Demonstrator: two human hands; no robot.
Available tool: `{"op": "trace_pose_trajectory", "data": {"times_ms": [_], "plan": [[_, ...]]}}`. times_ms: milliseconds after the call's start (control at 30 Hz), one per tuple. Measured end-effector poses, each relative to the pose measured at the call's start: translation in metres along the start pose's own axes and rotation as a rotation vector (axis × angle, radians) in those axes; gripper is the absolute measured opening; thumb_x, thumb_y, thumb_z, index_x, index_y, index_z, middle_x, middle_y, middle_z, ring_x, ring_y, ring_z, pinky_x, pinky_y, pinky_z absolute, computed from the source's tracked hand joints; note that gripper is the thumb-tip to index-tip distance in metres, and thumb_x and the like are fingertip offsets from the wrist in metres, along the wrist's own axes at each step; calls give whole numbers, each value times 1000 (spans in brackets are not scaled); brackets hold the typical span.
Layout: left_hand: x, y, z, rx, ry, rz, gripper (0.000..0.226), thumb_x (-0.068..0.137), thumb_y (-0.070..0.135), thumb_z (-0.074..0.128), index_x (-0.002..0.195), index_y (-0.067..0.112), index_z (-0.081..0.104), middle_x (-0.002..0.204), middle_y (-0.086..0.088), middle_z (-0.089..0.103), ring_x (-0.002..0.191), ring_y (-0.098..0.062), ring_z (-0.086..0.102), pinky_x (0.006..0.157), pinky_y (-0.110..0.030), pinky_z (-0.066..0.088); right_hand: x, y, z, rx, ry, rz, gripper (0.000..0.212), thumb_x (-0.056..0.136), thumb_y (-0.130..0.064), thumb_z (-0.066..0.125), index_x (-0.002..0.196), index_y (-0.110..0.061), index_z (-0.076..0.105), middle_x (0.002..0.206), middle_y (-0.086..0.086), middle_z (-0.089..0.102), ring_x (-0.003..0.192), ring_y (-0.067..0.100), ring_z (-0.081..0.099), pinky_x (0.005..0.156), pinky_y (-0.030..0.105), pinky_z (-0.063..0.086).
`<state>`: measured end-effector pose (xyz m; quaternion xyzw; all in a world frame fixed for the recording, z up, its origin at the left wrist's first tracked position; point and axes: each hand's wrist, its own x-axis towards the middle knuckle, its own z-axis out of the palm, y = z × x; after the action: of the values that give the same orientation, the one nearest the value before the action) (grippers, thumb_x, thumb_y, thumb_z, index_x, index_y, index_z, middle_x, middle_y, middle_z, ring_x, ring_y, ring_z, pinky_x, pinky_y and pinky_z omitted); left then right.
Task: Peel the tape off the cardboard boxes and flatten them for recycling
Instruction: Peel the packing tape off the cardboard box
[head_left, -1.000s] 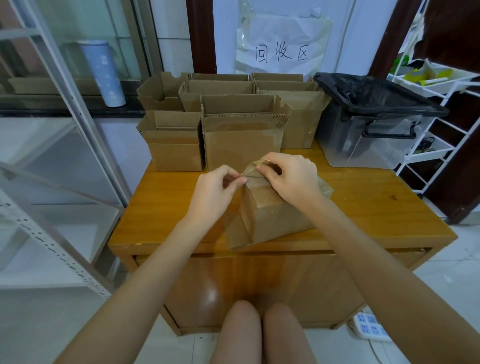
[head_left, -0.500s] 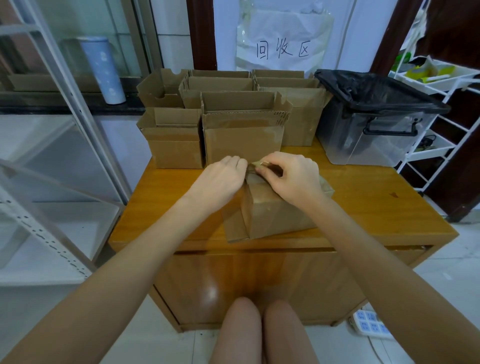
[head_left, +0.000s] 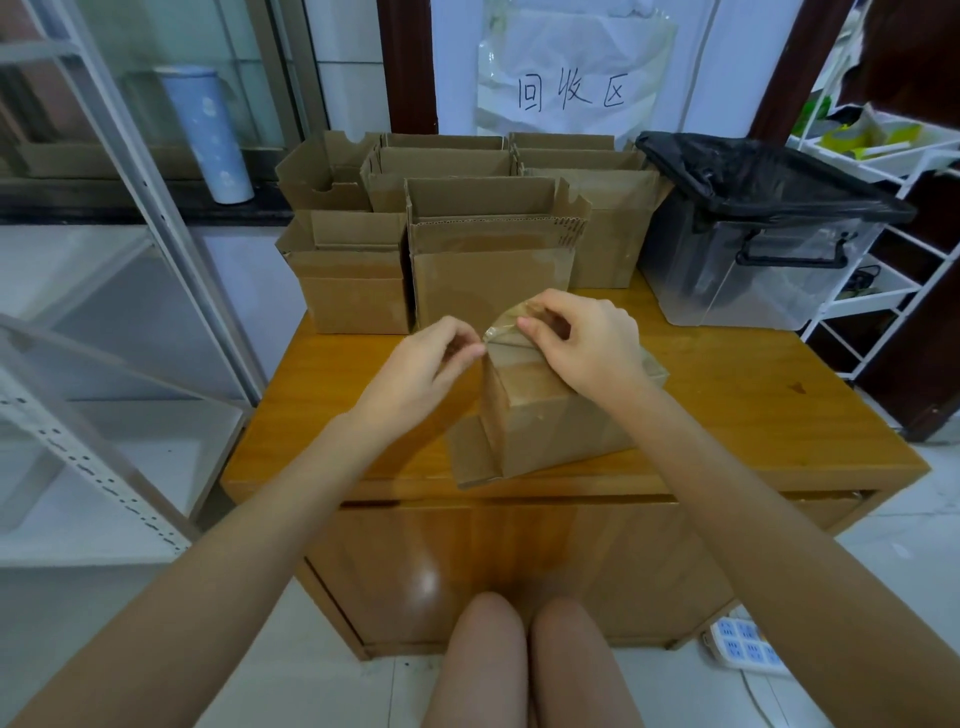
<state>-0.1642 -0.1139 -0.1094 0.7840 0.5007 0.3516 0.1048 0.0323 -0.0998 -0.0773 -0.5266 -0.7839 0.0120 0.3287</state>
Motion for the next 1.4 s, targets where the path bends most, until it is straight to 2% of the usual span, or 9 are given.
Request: {"op": "trace_pose_trajectory", "data": {"times_ms": [100, 200, 433, 533, 833, 967, 1067, 1233, 1400], "plan": [[-8, -1, 17, -274, 47, -150, 11, 95, 27, 56, 103, 19, 56, 95, 9, 61, 92, -2, 58, 80, -15, 47, 0, 1, 0, 18, 4, 9, 22, 93, -41, 56, 94, -22, 66, 76, -9, 61, 75, 15, 58, 63, 30, 43], [-11, -1, 27, -325, 143, -163, 9, 96, 22, 54, 100, 14, 59, 91, 4, 63, 89, -10, 61, 79, -26, 51, 0, 1, -1, 30, -17, 12, 22, 93, -43, 55, 97, -25, 66, 78, -12, 59, 78, 12, 58, 66, 30, 44], [-12, 6, 34, 192, 265, 5, 15, 99, 17, 50, 95, 5, 57, 83, -9, 63, 72, -23, 62, 59, -37, 52, -3, 2, 0, 80, 4, -25, 25, 85, -50, 63, 98, -29, 67, 82, -13, 65, 78, 6, 58, 66, 28, 47], [-9, 8, 36, 340, 283, 92, 8, 92, 8, 58, 86, 4, 55, 73, -11, 58, 60, -24, 58, 48, -31, 45, -5, 3, -1, 79, 2, -42, 27, 79, -52, 68, 96, -31, 68, 85, -14, 67, 80, 3, 58, 67, 27, 46], [2, 1, 23, 557, 197, 283, 21, 73, -3, 75, 81, 4, 56, 70, -11, 54, 57, -20, 53, 55, -21, 29, -3, 6, 1, 103, -38, -65, 11, 78, -39, 74, 86, -33, 71, 82, -21, 65, 81, 0, 63, 73, 34, 56], [7, -2, 14, 591, 115, 341, 23, 70, -5, 77, 81, 1, 58, 71, -14, 56, 58, -22, 54, 53, -22, 33, -4, 5, 1, 114, -24, -62, 11, 78, -39, 74, 85, -32, 72, 82, -17, 68, 81, 1, 63, 72, 34, 56], [13, -6, 9, 624, 15, 321, 14, 80, 0, 70, 91, 1, 60, 83, -16, 60, 71, -23, 58, 60, -25, 40, -4, 5, 2, 115, -21, -61, 11, 78, -40, 74, 85, -31, 73, 83, -16, 69, 81, 2, 63, 71, 35, 56], [14, -8, 5, 401, 18, 152, 19, 101, 20, 43, 110, 8, 55, 101, -7, 58, 85, -12, 52, 69, -21, 38, -3, 4, 2, 91, -7, -64, 12, 80, -40, 72, 86, -30, 73, 83, -15, 69, 79, 2, 62, 69, 33, 55], [-3, -6, 0, 125, -74, 36, 38, 100, 33, 41, 133, 14, 47, 108, 7, 55, 97, -6, 53, 78, -19, 41, -4, 3, 0, 47, 7, -61, 24, 84, -46, 66, 79, -22, 69, 72, -13, 60, 71, 9, 57, 62, 32, 49]]}}
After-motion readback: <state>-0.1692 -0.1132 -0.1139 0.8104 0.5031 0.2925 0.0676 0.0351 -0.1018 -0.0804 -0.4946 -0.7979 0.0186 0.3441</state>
